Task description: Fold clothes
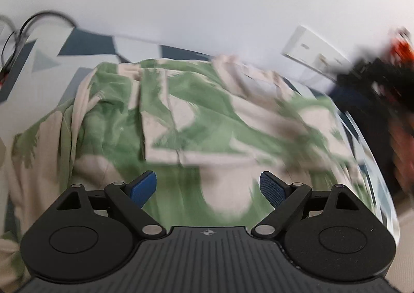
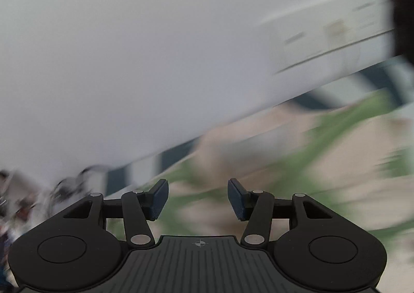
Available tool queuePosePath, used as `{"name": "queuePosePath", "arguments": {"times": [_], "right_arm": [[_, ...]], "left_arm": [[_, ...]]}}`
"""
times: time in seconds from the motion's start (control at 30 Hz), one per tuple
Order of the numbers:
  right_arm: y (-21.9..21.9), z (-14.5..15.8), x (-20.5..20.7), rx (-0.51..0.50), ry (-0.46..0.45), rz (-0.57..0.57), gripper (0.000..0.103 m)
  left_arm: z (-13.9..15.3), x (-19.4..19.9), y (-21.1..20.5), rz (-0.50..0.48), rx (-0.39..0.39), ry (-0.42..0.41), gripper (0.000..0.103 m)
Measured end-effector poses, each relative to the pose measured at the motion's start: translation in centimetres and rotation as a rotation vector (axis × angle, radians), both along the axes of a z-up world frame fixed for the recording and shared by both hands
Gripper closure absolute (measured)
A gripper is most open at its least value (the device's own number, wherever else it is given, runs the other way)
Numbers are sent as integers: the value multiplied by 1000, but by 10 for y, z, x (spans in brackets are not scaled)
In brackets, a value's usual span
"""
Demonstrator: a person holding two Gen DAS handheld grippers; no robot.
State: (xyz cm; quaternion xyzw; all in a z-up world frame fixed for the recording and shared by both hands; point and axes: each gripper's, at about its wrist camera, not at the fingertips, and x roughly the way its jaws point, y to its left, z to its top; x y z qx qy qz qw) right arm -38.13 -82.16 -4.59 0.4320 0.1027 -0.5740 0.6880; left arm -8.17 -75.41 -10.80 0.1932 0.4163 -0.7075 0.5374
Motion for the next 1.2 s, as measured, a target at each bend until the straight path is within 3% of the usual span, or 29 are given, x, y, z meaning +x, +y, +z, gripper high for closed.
{"name": "queuePosePath", "arguments": {"times": [0.1,0.17,0.23,0.3,0.37,0.4,0.47,0.57,0.67,0.7,0.73,0.77,0.9,1.03,1.07,1.1,1.13,1.17,1.2], "right_arm": [[55,15,-63,-121,156,-220,50],[90,11,-99,-151,187,-341,48],[113,-5,-128,-112,161,-428,49],[125,-30,-154,-51,-20,-460,52],[131,-55,-175,-9,-236,-479,52],[129,-66,-179,7,-321,-486,52],[126,-89,-187,41,-487,-500,53],[109,-110,-183,95,-609,-490,53],[92,-121,-179,160,-600,-535,53],[88,-123,-180,178,-589,-554,63],[85,-124,-183,189,-579,-578,91],[87,-119,-187,166,-574,-592,99],[99,-91,-194,81,-500,-570,101],[110,-97,-188,199,-422,-537,98],[111,-101,-185,243,-385,-539,95],[112,-106,-183,284,-350,-541,86],[113,-106,-181,301,-337,-550,79],[115,-105,-179,313,-324,-555,78],[115,-100,-176,295,-307,-536,75]], "left_arm": [[-8,9,-17,158,28,21,14],[-15,16,-25,235,61,65,14],[-19,18,-30,285,80,93,16],[-19,17,-32,306,67,93,25],[-17,17,-33,319,74,97,64],[-17,17,-31,330,84,109,70],[-15,18,-28,345,88,136,93],[-9,16,-26,340,68,124,98],[0,16,-28,351,50,114,99],[5,17,-28,359,41,118,99],[10,19,-26,366,32,122,100],[15,20,-24,366,24,122,100],[24,28,-5,327,45,115,100],[-1,31,-2,284,153,73,98],[-8,31,-4,276,189,64,94],[-13,31,-5,268,213,57,82],[-12,30,-6,261,202,59,67],[-10,30,-8,256,188,60,40],[-5,29,-11,260,166,56,30]]}}
